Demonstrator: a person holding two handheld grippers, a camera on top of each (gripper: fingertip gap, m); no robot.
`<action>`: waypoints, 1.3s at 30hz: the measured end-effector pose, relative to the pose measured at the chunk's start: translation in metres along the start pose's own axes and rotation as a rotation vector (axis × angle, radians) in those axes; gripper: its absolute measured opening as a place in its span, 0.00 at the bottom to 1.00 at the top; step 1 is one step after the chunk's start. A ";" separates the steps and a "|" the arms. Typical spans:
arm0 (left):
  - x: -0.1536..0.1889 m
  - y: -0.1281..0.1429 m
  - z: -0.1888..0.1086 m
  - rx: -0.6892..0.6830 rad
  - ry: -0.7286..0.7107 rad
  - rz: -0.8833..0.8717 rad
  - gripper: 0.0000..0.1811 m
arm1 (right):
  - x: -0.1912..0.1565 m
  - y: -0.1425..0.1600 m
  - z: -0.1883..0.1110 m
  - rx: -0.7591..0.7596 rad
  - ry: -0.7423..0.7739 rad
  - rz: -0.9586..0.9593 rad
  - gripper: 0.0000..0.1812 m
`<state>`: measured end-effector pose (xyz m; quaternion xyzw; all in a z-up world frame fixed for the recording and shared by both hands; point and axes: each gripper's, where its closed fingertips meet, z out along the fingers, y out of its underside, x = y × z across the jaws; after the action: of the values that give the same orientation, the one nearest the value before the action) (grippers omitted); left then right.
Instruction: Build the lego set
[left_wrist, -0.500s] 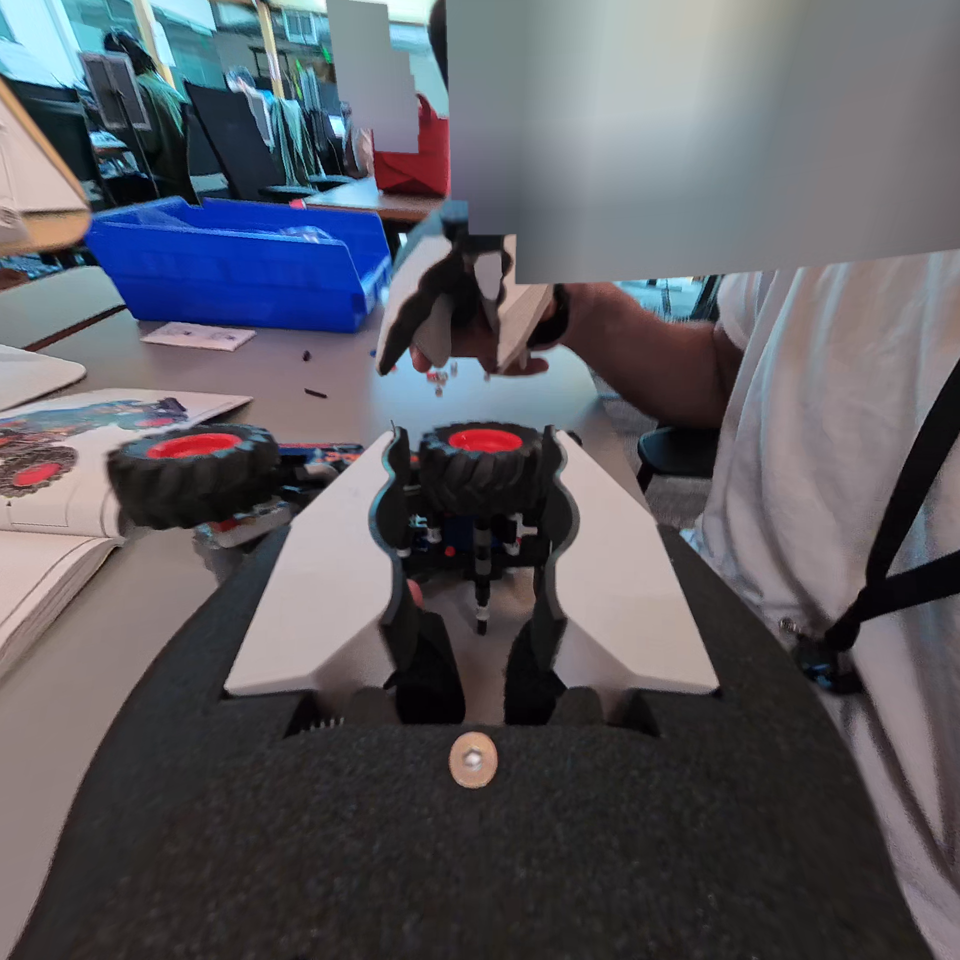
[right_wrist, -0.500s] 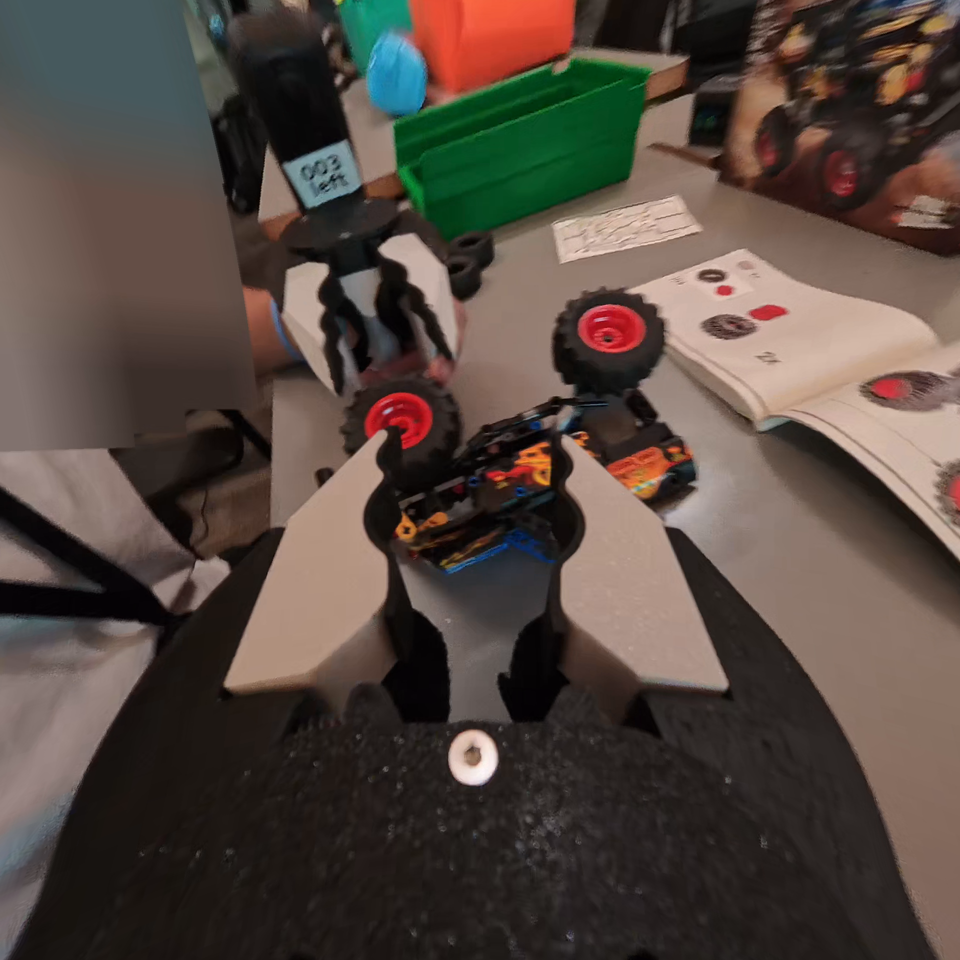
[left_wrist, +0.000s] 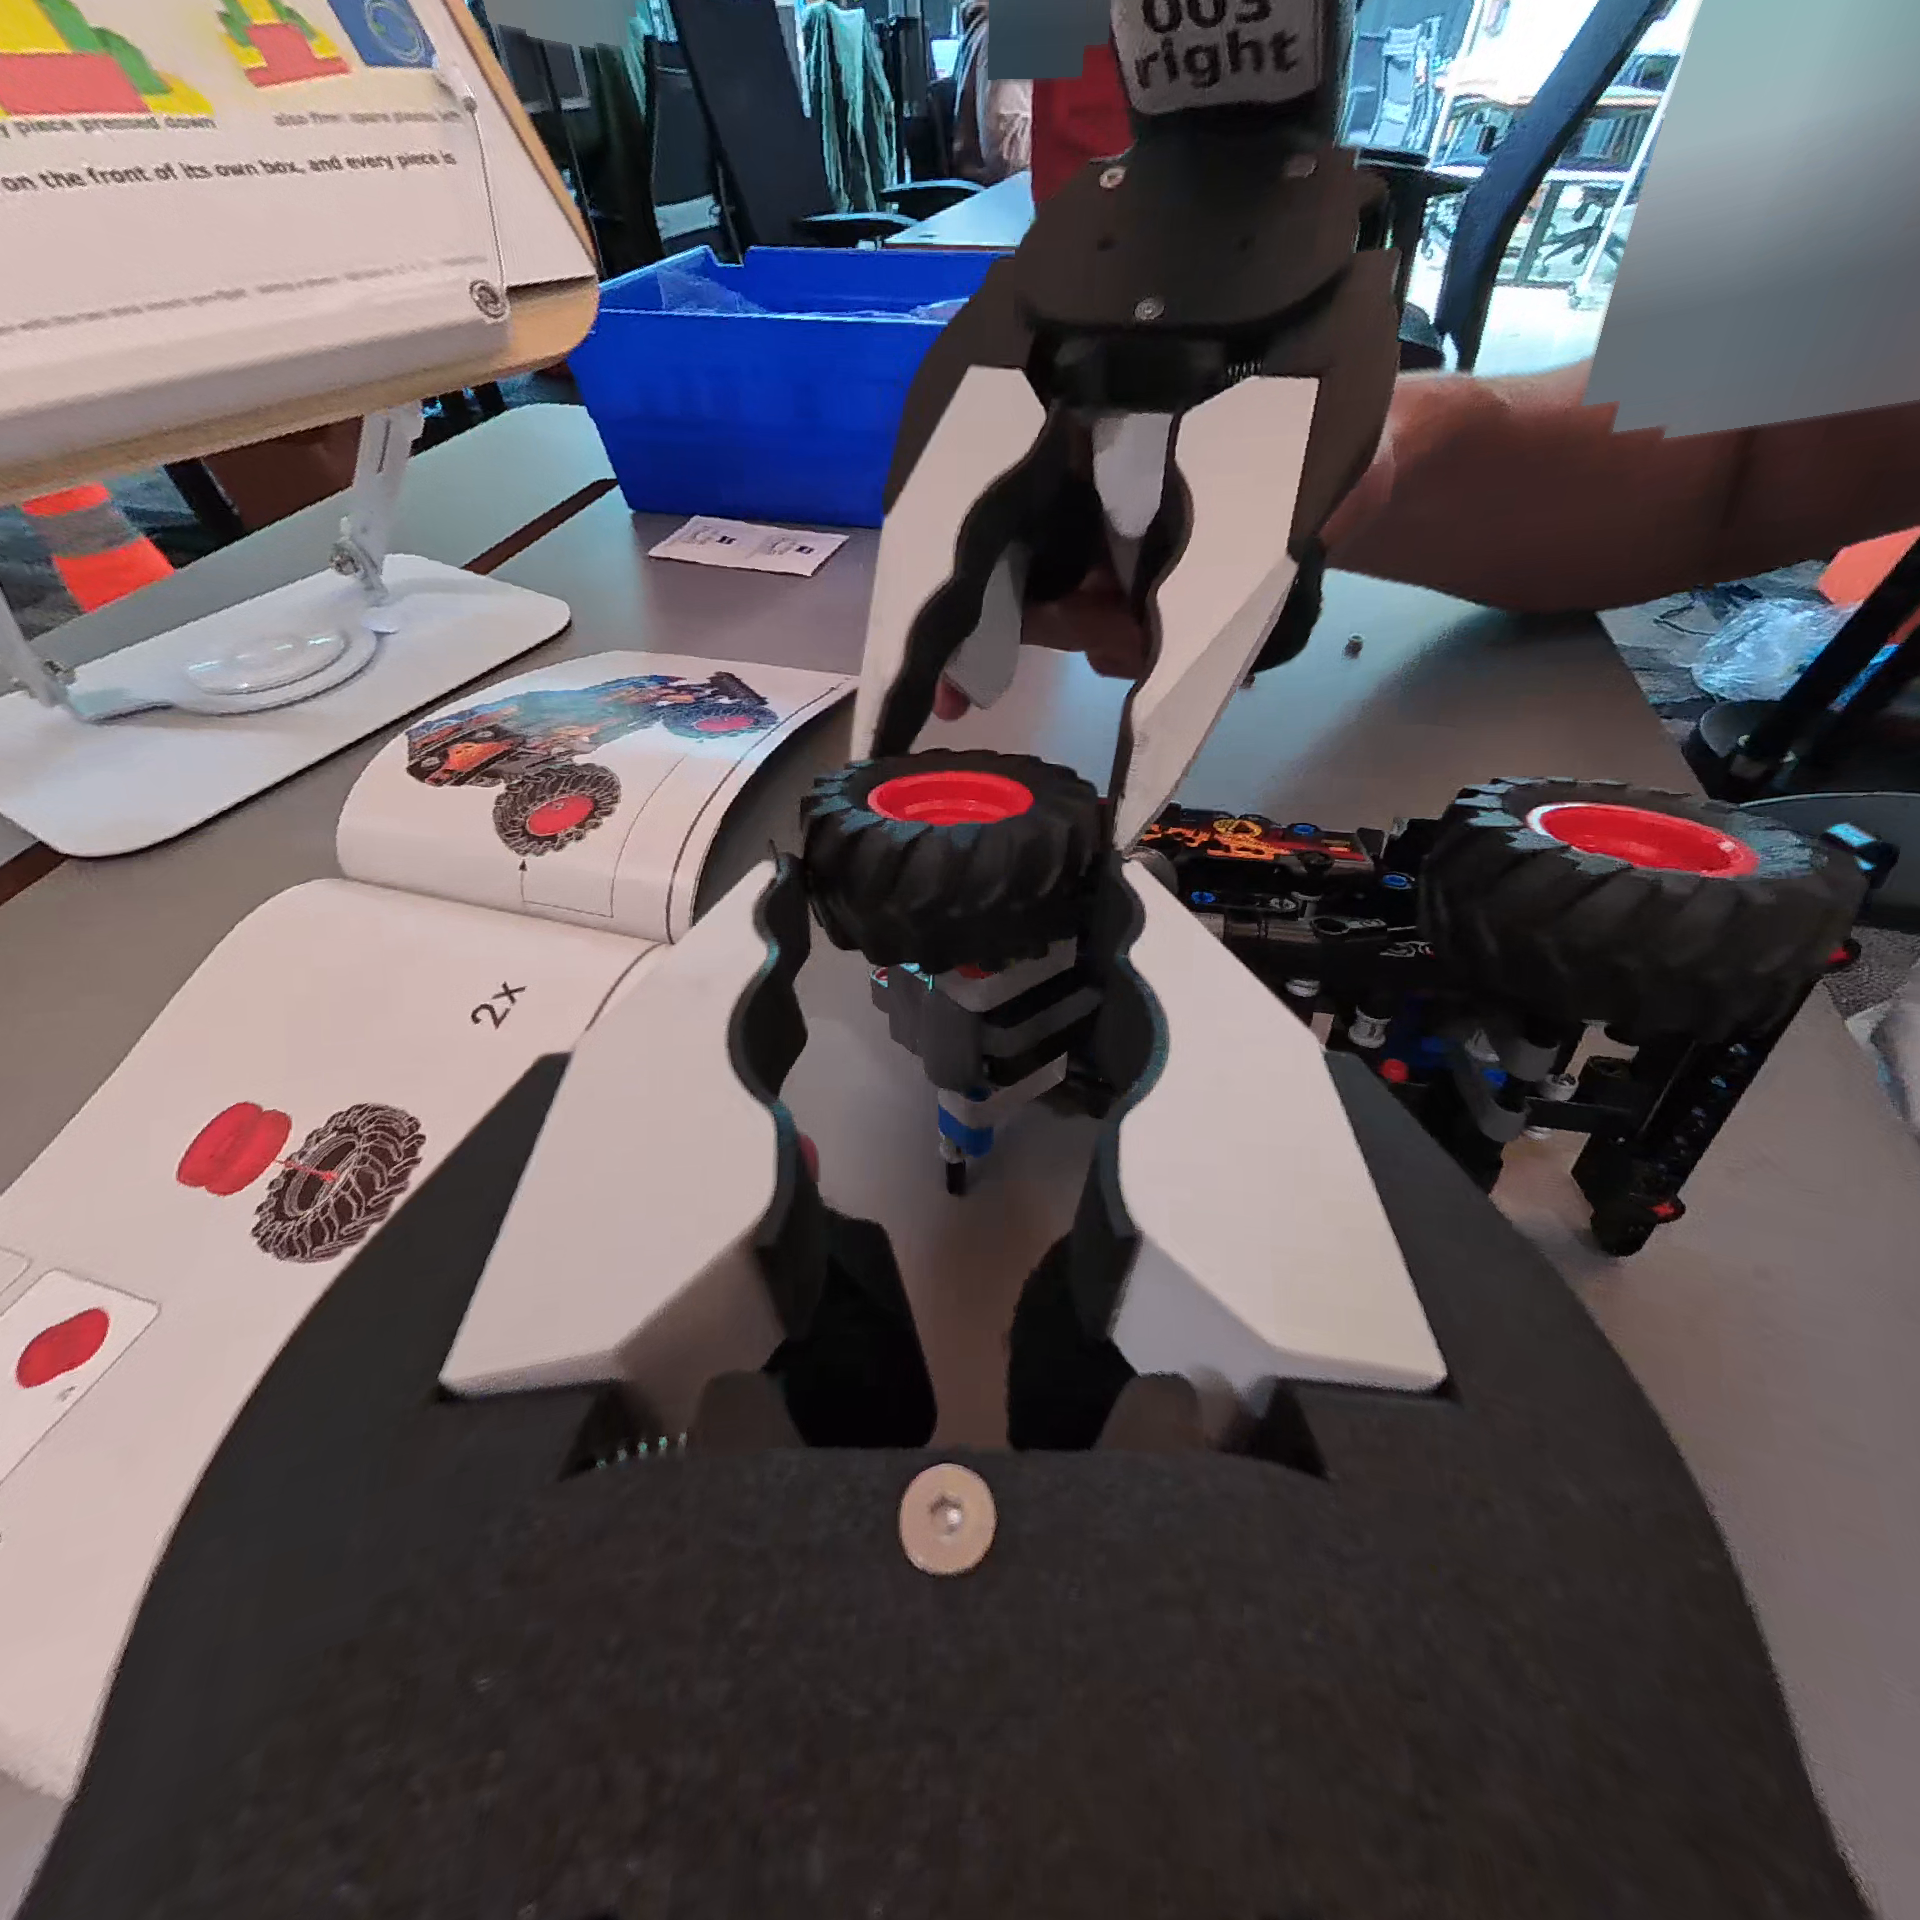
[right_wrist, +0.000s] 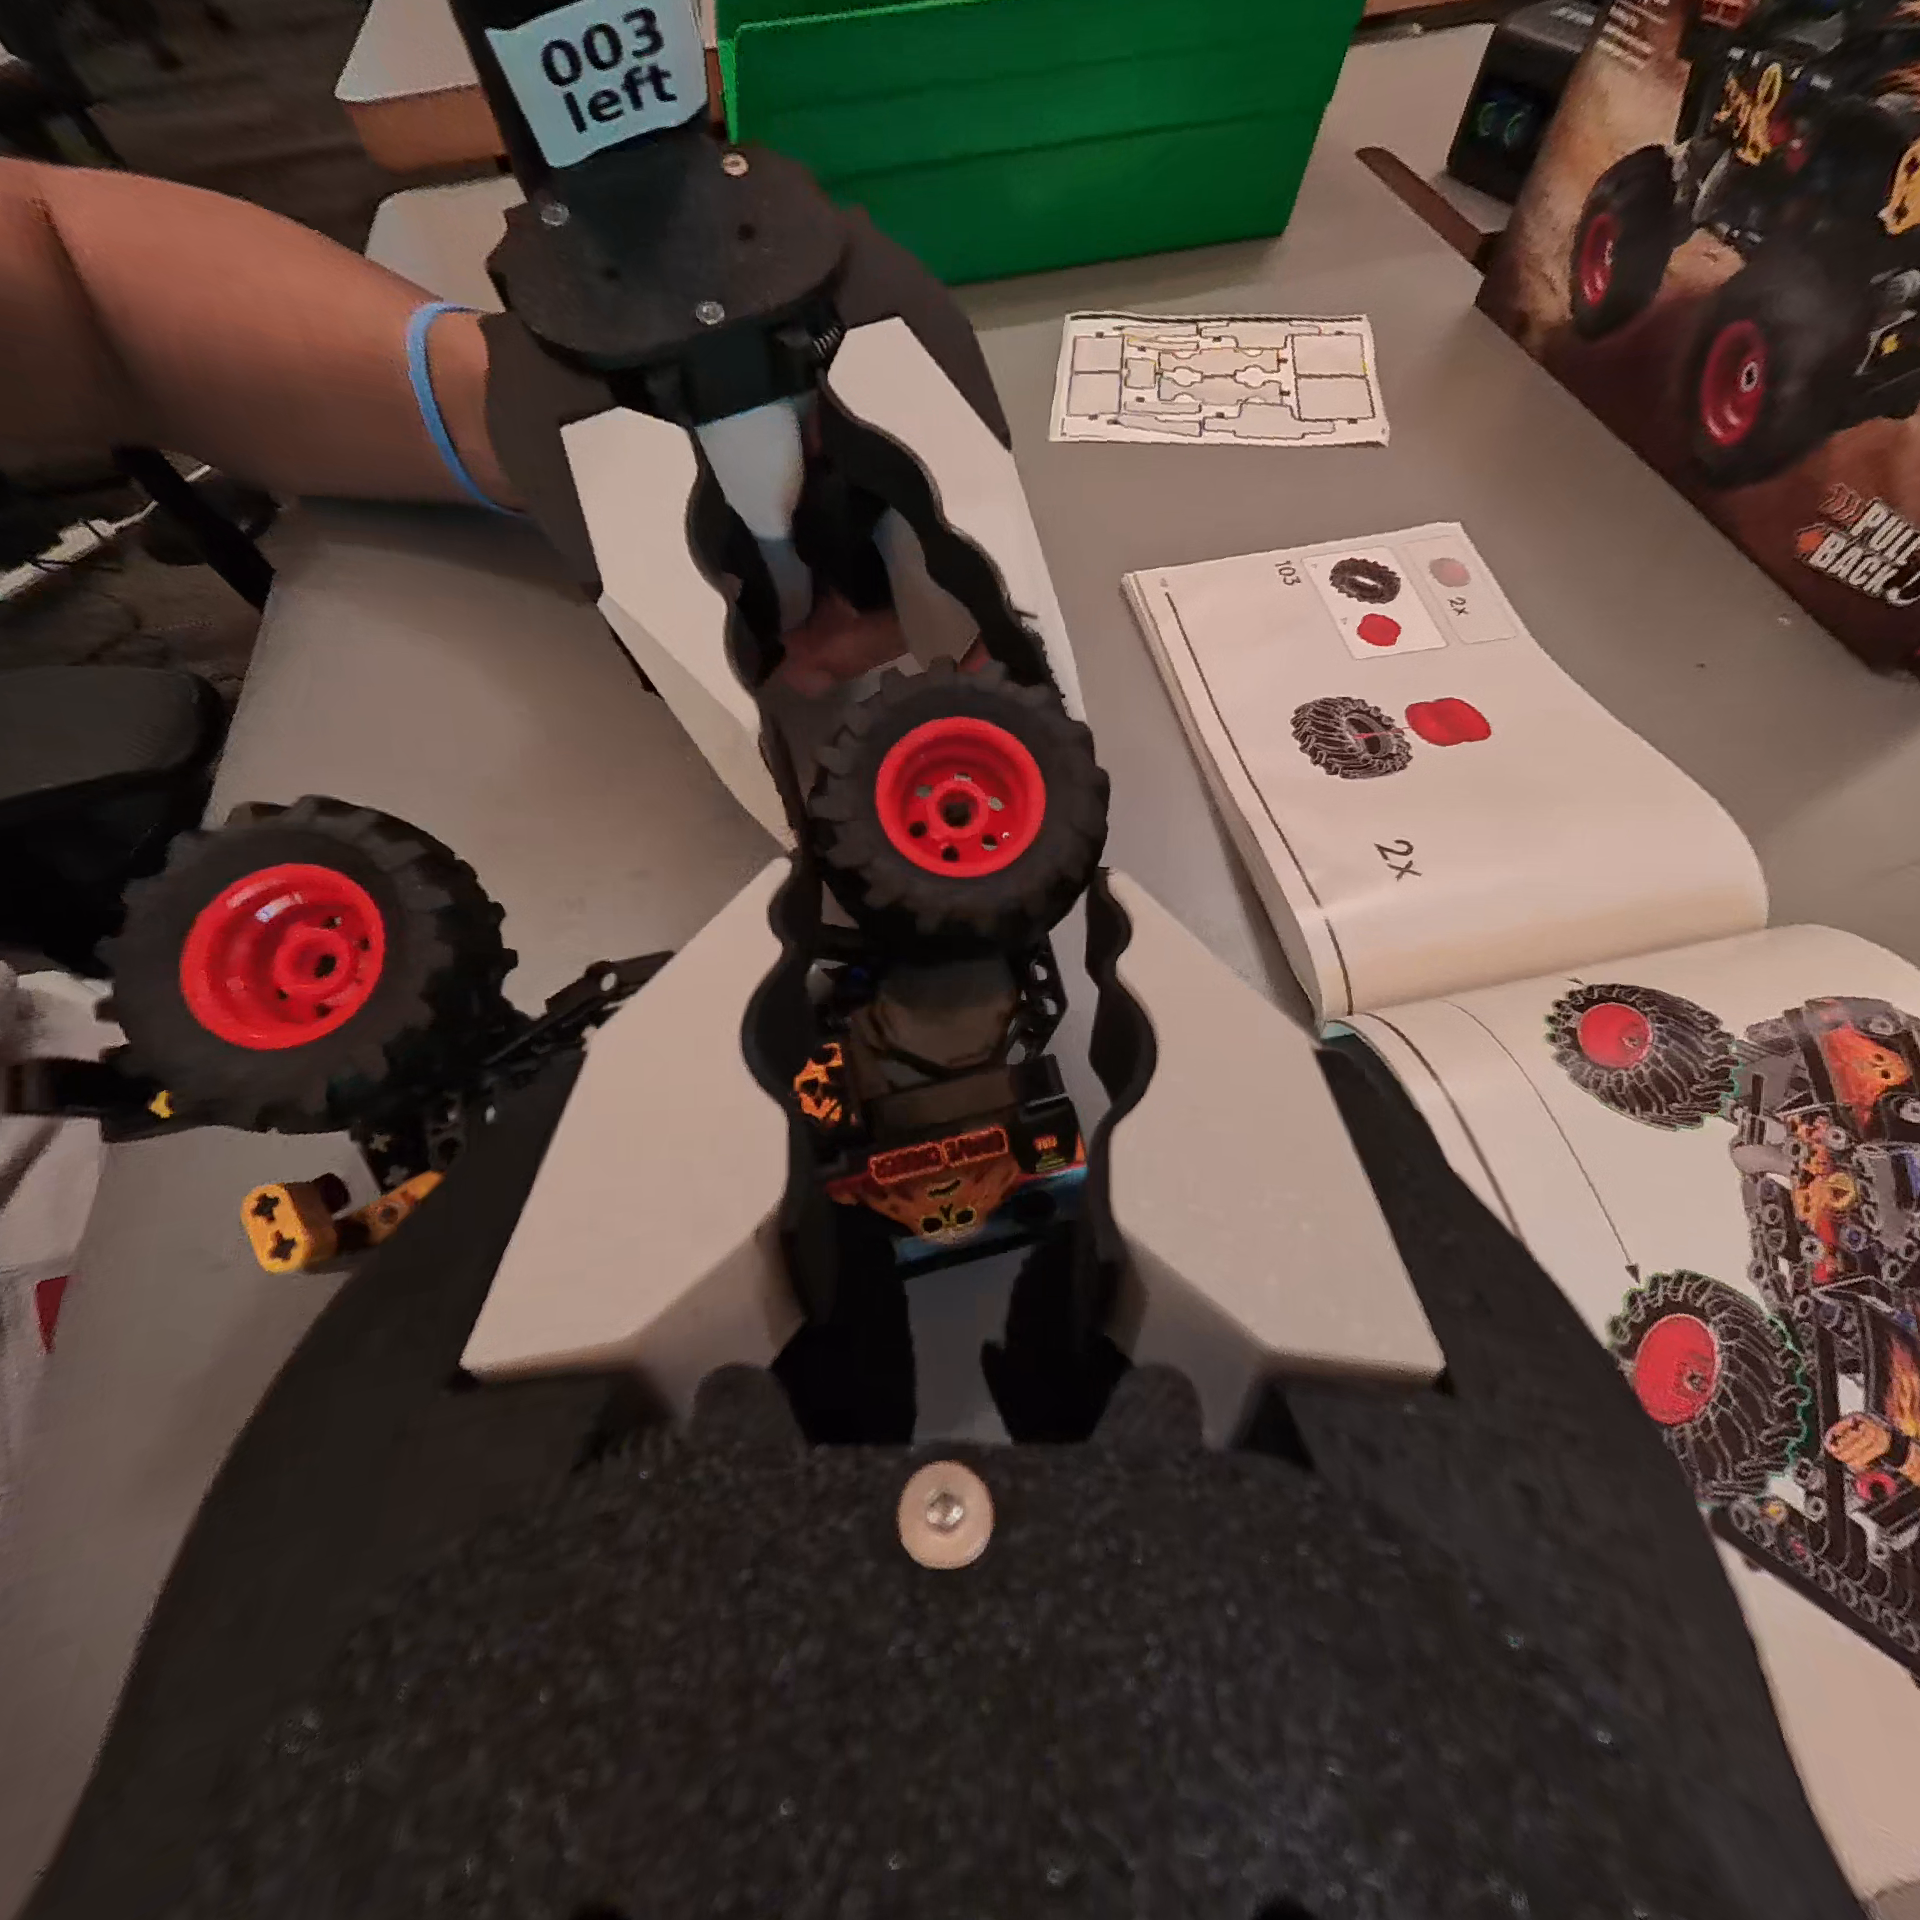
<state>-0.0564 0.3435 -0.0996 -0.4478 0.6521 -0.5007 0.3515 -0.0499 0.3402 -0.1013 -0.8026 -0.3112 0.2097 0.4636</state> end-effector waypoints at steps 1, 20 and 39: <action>0.000 0.001 0.000 0.007 0.002 0.004 0.29 | 0.000 0.001 0.000 0.005 0.006 -0.015 0.28; -0.011 0.000 -0.018 0.086 -0.055 -0.088 0.35 | 0.026 0.019 -0.041 0.054 0.149 0.097 0.31; -0.014 0.001 -0.031 0.113 -0.087 -0.097 0.23 | 0.067 0.066 -0.062 0.066 0.319 0.203 0.21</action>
<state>-0.0800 0.3674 -0.0922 -0.4796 0.5844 -0.5332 0.3796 0.0571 0.3241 -0.1328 -0.8372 -0.1442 0.1356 0.5098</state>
